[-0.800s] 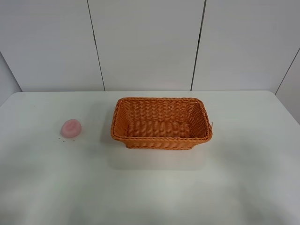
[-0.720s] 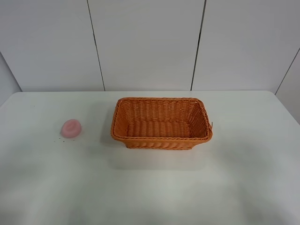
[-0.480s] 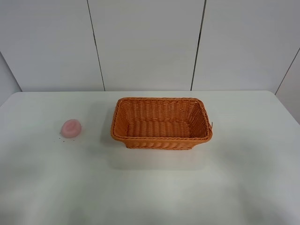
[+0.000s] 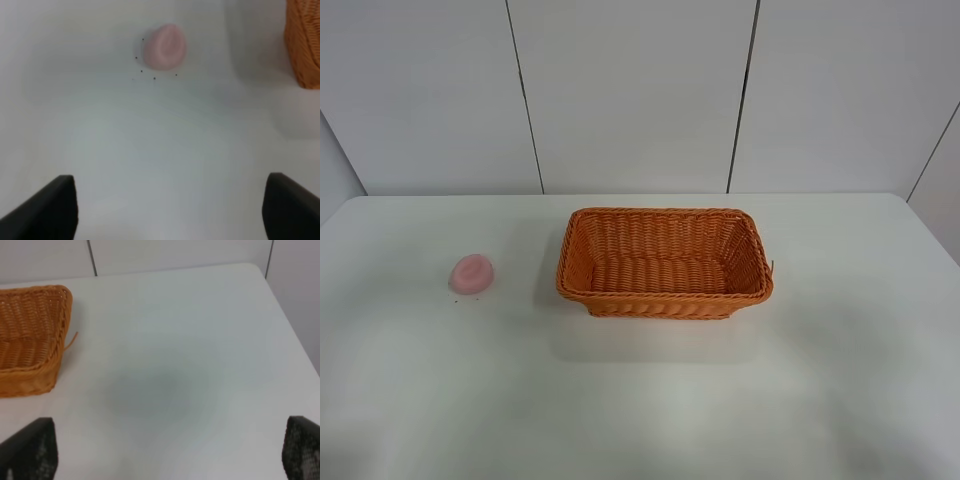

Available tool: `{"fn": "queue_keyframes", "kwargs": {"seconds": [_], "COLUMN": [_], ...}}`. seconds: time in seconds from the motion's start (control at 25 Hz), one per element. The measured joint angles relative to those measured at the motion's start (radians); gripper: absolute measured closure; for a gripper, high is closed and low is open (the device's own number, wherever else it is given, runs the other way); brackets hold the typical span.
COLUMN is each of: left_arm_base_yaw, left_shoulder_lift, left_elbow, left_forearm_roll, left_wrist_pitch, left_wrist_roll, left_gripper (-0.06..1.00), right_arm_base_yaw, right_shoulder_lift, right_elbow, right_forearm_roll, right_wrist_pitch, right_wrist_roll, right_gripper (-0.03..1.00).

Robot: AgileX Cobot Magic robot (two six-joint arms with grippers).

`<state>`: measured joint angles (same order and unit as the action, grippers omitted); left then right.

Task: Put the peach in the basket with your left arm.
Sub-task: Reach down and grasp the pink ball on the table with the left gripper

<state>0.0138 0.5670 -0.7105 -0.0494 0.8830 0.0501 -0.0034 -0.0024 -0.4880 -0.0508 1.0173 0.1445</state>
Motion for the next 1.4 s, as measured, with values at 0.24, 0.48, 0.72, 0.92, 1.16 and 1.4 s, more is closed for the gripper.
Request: {"fn": "queue_keyframes", "kwargs": {"seconds": [0.24, 0.48, 0.72, 0.92, 1.16, 1.4], "left_arm_base_yaw": [0.0, 0.0, -0.002, -0.002, -0.002, -0.002], "left_shoulder_lift": [0.495, 0.963, 1.301, 1.463, 1.558, 1.61], "left_elbow": [-0.187, -0.439, -0.686, -0.782, -0.789, -0.789], "left_forearm_roll": [0.0, -0.002, -0.02, -0.023, -0.026, -0.027], "left_wrist_pitch": [-0.147, -0.177, -0.188, -0.195, -0.207, -0.239], "left_wrist_roll": [0.058, 0.083, 0.095, 0.095, 0.096, 0.098], "left_gripper": [0.09, 0.09, 0.09, 0.09, 0.09, 0.09], "right_arm_base_yaw": [0.0, 0.0, 0.0, 0.0, 0.0, 0.0], "right_shoulder_lift": [0.0, 0.0, 0.0, 0.0, 0.0, 0.0], "right_elbow": [0.0, 0.0, 0.0, 0.0, 0.0, 0.0], "right_forearm_roll": [0.0, 0.0, 0.0, 0.0, 0.0, 0.0], "right_wrist_pitch": [0.0, 0.0, 0.0, 0.0, 0.0, 0.0], "right_wrist_roll": [0.0, 0.0, 0.0, 0.0, 0.0, 0.0], "right_gripper": [0.27, 0.27, 0.27, 0.27, 0.27, 0.27]}}
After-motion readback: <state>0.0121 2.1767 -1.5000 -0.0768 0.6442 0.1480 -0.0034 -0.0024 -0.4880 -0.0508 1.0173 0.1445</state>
